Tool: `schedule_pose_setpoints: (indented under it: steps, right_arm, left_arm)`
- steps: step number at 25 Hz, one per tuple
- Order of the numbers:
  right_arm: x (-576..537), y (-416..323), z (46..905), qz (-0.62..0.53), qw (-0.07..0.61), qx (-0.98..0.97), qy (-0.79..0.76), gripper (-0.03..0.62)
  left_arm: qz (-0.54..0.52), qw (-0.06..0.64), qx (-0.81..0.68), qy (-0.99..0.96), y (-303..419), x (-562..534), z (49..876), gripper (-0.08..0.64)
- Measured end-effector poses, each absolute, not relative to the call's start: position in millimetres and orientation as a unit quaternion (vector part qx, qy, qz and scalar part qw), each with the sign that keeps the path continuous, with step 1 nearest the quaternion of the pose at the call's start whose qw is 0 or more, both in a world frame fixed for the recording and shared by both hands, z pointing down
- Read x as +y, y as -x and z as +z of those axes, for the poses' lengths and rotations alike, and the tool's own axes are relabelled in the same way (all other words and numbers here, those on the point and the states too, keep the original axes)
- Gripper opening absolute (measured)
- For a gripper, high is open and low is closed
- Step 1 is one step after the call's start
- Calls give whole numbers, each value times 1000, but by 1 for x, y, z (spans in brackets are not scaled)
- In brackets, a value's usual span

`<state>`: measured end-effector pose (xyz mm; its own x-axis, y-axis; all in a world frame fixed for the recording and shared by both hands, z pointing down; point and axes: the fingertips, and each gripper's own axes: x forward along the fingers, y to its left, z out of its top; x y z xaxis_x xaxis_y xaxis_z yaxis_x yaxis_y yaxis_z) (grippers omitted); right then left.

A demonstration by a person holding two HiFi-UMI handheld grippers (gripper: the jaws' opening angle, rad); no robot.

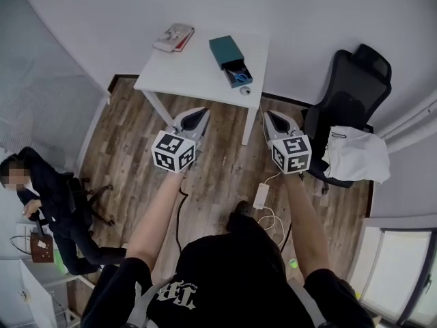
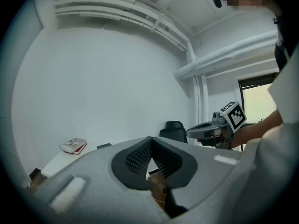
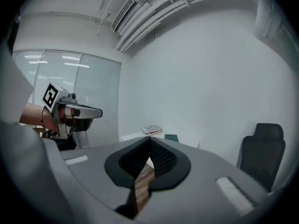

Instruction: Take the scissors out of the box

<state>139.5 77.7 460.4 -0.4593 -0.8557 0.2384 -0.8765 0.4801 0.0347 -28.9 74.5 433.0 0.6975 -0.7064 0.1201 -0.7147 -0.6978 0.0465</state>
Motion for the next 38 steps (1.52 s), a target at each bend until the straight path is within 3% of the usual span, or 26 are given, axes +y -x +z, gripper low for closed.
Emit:
schedule_pose_setpoints:
  steps: [23,38]
  right_arm:
    - [-58,-158,486,62,125,-870,-473,5]
    - [-190,-146,506,86,139,-852,-498,5]
  left_arm:
    - [57,70,-418,-904,8,-52,464,-2]
    - [58,79,-383,-919,15,-194,482,-2]
